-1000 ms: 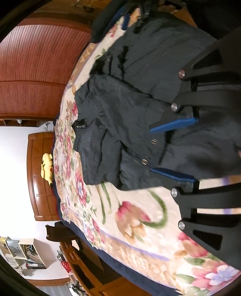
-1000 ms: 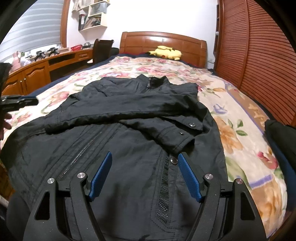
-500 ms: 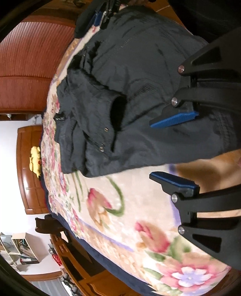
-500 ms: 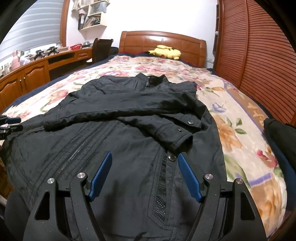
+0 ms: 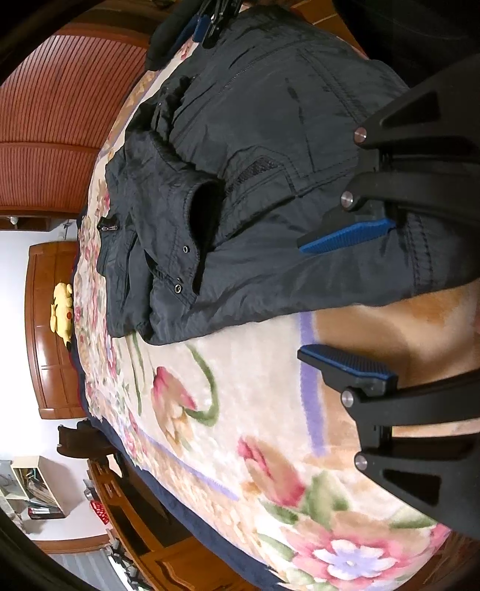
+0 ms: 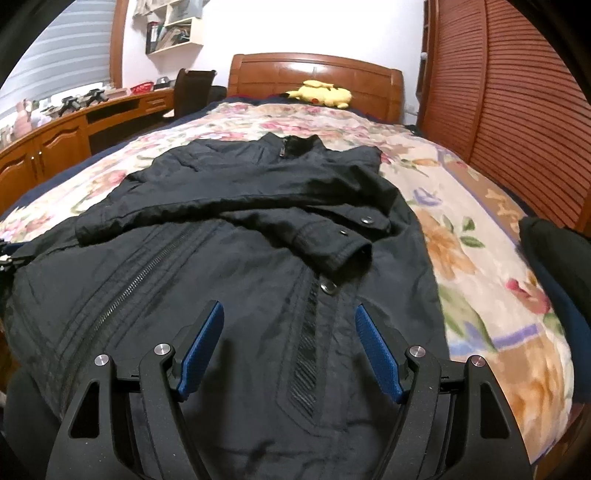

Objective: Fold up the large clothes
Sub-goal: 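Move both tools to the jacket's side edge and close on it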

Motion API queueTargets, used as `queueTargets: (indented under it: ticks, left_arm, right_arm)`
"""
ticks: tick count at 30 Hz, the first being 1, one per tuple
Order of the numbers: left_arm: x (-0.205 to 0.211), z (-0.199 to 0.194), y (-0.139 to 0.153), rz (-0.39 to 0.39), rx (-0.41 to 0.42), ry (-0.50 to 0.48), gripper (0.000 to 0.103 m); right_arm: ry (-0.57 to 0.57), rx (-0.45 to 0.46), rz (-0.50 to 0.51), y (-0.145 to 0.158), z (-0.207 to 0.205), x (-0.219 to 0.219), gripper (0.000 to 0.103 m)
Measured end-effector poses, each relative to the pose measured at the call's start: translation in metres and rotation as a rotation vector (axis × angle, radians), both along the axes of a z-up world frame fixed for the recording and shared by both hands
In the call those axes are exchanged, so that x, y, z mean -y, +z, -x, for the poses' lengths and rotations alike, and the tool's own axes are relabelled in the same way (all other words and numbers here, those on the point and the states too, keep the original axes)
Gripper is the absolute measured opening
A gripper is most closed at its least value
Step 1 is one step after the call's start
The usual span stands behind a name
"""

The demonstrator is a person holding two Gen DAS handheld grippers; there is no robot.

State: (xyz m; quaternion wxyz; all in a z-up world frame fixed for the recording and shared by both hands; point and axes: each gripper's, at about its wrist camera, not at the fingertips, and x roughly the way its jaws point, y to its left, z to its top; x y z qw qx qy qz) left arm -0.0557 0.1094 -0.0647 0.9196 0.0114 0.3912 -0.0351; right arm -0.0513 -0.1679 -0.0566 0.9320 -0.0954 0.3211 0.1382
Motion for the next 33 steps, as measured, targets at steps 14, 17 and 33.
queueTargets:
  ticks: [14,17,33]
  left_arm:
    - [-0.009,0.027,0.007,0.072,0.025,0.010,0.051]
    - [-0.011,0.038,0.007,0.092,0.028,0.003,0.051]
    - [0.004,0.057,0.004,0.111,0.038,-0.053,0.041]
  right_arm:
    - [-0.088,-0.084,0.077,-0.004,0.014,0.079,0.075]
    - [-0.090,-0.120,0.064,-0.010,0.017,0.092,0.075]
    - [0.021,-0.193,0.000,-0.020,0.040,0.090,0.064]
